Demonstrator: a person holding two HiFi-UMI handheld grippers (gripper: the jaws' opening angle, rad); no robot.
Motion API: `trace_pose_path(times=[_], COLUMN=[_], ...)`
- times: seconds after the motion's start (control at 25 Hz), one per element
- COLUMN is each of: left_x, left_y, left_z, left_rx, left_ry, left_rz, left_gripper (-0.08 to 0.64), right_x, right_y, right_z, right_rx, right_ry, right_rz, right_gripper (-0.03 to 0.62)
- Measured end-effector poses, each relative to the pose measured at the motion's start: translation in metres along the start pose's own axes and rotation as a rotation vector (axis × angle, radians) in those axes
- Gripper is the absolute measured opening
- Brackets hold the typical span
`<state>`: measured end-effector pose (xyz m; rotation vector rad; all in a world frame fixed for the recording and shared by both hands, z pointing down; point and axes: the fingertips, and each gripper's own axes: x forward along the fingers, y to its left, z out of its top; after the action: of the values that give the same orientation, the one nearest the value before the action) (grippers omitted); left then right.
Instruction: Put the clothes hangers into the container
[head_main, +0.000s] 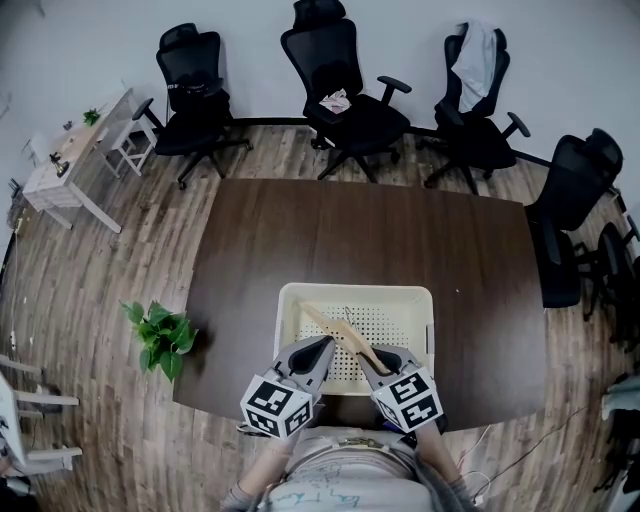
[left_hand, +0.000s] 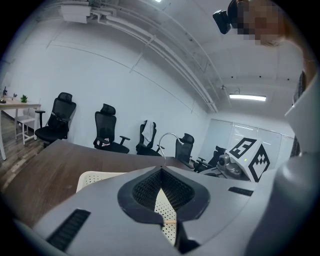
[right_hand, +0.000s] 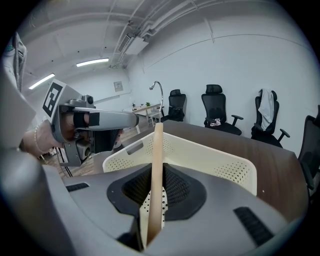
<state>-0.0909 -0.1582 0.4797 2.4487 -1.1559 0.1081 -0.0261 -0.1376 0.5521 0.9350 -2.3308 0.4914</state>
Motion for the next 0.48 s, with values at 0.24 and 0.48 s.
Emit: trace_pose_path(times=[0.24,0.48], left_x=[0.002,0.003], left_y=[0.001,0.005], left_z=[0.0,-0.001], left_rx=[-0.003,-0.006], left_ry=[0.002,0.005], left_rz=[-0.001,0.003], left_gripper=[0.011,0.011], right_x=[0.007,0.012], right_y=[-0.001,-0.002], right_z=[0.0,0.0], right_rx=[-0.013,-0.031], right_ry=[0.019,0.028], right_rz=[0.002,-0.001], right_gripper=[0.06,0.06])
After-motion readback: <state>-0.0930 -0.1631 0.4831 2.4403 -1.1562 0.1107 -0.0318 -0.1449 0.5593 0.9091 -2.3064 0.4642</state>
